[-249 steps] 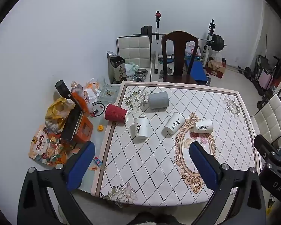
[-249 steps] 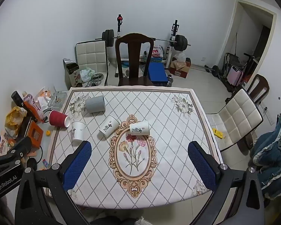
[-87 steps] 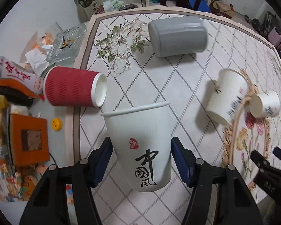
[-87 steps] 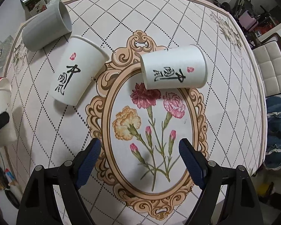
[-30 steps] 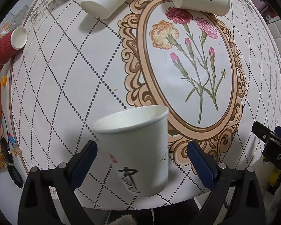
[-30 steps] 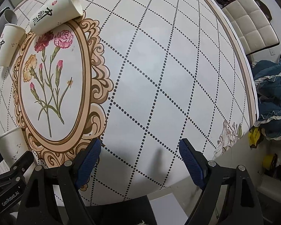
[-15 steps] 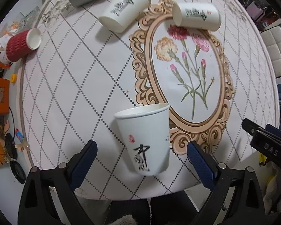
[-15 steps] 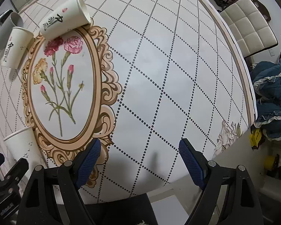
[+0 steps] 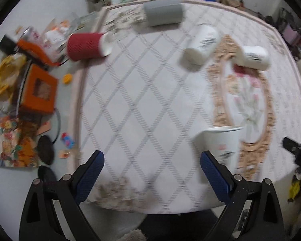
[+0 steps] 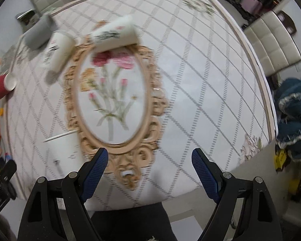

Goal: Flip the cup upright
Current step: 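Grasp the white cup with the right tool while the left tool releases it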

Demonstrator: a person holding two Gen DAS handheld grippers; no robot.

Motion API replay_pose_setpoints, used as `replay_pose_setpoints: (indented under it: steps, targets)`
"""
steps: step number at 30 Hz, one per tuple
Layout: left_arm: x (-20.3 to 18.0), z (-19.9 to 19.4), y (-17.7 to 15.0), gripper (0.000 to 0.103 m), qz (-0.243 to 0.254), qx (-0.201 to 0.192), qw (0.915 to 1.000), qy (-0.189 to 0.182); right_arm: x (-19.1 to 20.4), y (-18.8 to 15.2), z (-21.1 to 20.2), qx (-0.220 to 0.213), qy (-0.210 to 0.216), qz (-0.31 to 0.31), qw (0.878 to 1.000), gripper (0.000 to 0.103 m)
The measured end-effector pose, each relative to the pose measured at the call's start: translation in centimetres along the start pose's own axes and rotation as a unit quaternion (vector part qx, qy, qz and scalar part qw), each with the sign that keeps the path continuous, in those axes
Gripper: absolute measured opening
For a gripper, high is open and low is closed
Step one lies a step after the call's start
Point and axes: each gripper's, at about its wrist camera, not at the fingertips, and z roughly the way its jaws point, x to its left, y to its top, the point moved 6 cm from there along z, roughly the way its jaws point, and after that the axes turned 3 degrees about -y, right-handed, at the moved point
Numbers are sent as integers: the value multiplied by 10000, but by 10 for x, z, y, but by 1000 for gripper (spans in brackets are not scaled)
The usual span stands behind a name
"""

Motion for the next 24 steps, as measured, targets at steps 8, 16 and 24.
replay_pose_setpoints:
  steps: [8,16,24]
  targets:
    - [51,40,-25,102,-517,395,9975,274,89,-2,9,154,182,-909,9956,87]
    - [66,68,-31,103,-605,591,9962,211,143,-7,41,521,-10,-1580,9861,86]
    - [69,79,-35,103,-609,709,9955,174,156,-16,68,895,114,-1548,9838,67]
